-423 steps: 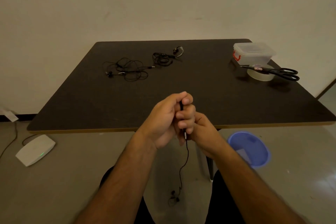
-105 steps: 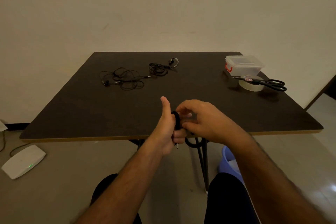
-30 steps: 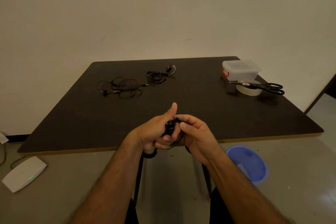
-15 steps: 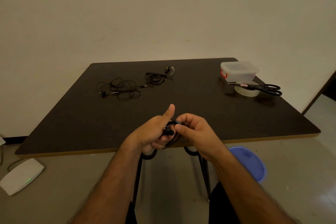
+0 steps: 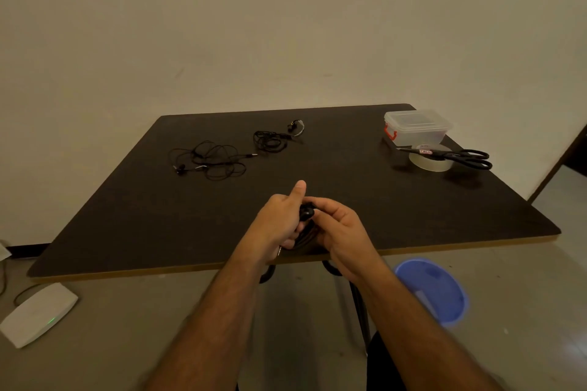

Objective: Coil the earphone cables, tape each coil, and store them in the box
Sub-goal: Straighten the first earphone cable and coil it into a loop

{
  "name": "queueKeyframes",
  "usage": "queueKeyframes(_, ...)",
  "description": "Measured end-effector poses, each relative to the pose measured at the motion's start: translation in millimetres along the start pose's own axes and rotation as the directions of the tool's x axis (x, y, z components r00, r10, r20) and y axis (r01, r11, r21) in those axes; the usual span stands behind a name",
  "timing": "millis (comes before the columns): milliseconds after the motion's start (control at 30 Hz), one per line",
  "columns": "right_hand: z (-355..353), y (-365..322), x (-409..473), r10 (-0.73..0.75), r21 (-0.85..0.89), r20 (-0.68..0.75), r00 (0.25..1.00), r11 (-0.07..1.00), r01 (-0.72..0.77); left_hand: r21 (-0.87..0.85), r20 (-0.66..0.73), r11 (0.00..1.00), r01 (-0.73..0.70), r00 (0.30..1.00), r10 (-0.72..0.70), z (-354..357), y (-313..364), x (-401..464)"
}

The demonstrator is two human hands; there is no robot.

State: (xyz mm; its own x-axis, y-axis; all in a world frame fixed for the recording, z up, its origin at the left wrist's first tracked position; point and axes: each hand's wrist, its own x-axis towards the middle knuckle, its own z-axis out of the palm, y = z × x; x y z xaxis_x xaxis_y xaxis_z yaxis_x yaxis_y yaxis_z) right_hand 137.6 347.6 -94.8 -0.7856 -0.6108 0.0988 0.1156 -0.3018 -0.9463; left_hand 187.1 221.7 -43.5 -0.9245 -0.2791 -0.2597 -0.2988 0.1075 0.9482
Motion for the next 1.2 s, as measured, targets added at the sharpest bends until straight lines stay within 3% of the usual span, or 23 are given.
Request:
queueKeyframes(200,-2,0,7,0.035,0.069,-0.034,0.999,0.997,-0.033,0.021,0.045,1.0,0.003,0.999,-0.004,1,-1,11)
queueKeyframes(400,-7,-1,10,0.082,0.171,0.051,0.995,0.981,-0.09,0.028,0.032,0.999,-0.015,0.999,0.014,-1,-5,15)
queueKeyframes(633,-9,1,14,0.097,0.297,0.054,0.994,0.949,-0.108,0.028,-0.105,0.991,-0.128,0.986,0.13,6,-9,17)
queueKeyframes(733,-8,1,14,0.082,0.262,0.023,0.996,0.961,-0.085,0.149,-0.206,0.97,-0.194,0.953,0.222,10,-15,21)
queueKeyframes(867,-2,1,15,0.042,0.097,-0.064,0.997,0.995,-0.035,0.141,-0.282,0.965,-0.221,0.925,0.253,14,-17,23)
queueKeyframes(1033,-1,2,19,0.001,-0.084,-0.118,0.993,0.996,-0.011,0.187,-0.255,0.967,-0.175,0.942,0.219,9,-17,34)
queueKeyframes(1200,2,2,25,0.001,-0.096,-0.196,0.981,0.995,-0.021,0.344,-0.295,0.915,-0.211,0.901,0.319,11,-11,37)
